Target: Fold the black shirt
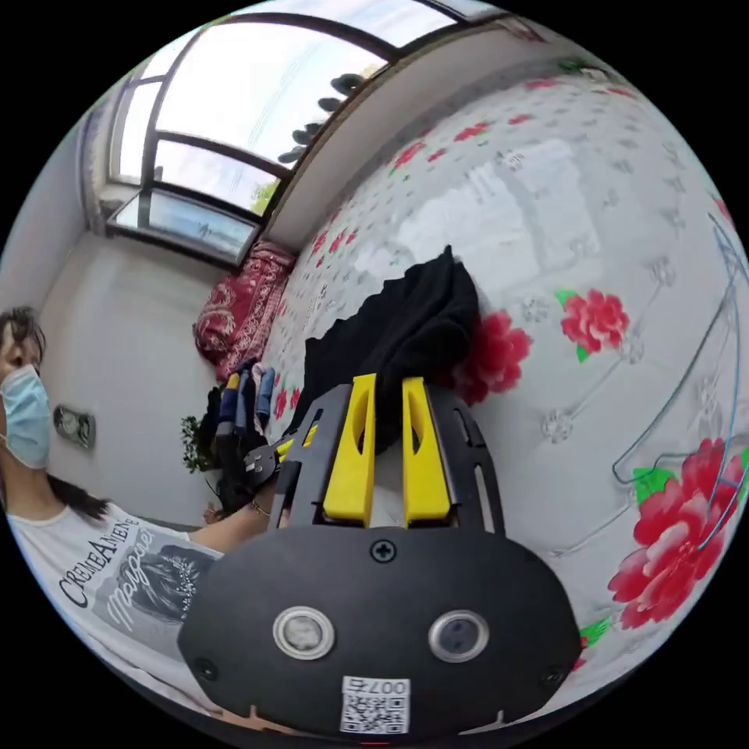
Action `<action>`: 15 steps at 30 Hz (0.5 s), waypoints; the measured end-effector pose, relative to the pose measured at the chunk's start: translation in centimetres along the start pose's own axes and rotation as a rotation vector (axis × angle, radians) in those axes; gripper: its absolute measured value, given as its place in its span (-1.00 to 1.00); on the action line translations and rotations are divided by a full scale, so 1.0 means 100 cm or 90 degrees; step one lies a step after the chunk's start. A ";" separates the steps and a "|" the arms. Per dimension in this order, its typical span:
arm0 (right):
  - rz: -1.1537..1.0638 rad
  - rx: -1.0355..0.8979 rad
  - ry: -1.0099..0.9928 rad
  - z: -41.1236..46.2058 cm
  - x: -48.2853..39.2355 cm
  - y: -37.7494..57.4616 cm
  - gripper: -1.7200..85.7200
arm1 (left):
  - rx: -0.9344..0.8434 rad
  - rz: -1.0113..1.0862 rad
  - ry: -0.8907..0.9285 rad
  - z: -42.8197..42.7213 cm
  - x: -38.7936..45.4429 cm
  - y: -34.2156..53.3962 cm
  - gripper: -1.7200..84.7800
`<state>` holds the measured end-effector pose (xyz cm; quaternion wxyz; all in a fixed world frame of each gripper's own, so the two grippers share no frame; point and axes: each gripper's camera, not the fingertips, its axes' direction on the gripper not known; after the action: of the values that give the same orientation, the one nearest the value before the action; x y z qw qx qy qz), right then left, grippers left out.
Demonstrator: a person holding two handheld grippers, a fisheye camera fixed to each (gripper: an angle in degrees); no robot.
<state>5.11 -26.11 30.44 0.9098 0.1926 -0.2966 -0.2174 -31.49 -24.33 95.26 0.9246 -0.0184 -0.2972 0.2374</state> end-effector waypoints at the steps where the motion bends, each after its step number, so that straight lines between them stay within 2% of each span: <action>1: -0.041 -0.007 0.018 0.005 -0.018 -0.006 -0.77 | 0.004 -0.007 0.000 0.000 -0.001 0.001 -0.86; 4: -0.243 -0.057 0.065 0.047 -0.114 -0.024 -0.78 | 0.024 -0.055 0.006 -0.004 -0.008 0.009 -0.88; 6: -0.412 -0.117 0.079 0.103 -0.191 -0.019 -0.79 | 0.039 -0.110 0.017 -0.010 -0.019 0.019 -0.92; 9: -0.590 -0.205 0.087 0.194 -0.264 0.009 -0.80 | 0.067 -0.206 0.065 -0.016 -0.037 0.043 -0.96; 12: -0.688 -0.343 0.067 0.308 -0.291 0.048 -0.80 | 0.090 -0.289 0.134 -0.015 -0.056 0.072 -0.98; 15: -0.684 -0.521 0.029 0.414 -0.273 0.083 -0.80 | 0.102 -0.329 0.191 -0.017 -0.072 0.094 -0.98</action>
<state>-38.23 -14.44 53.04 0.6810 -0.0422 -0.0341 -0.7303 -39.67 -19.02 88.33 0.9864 0.0956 -0.1329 0.0117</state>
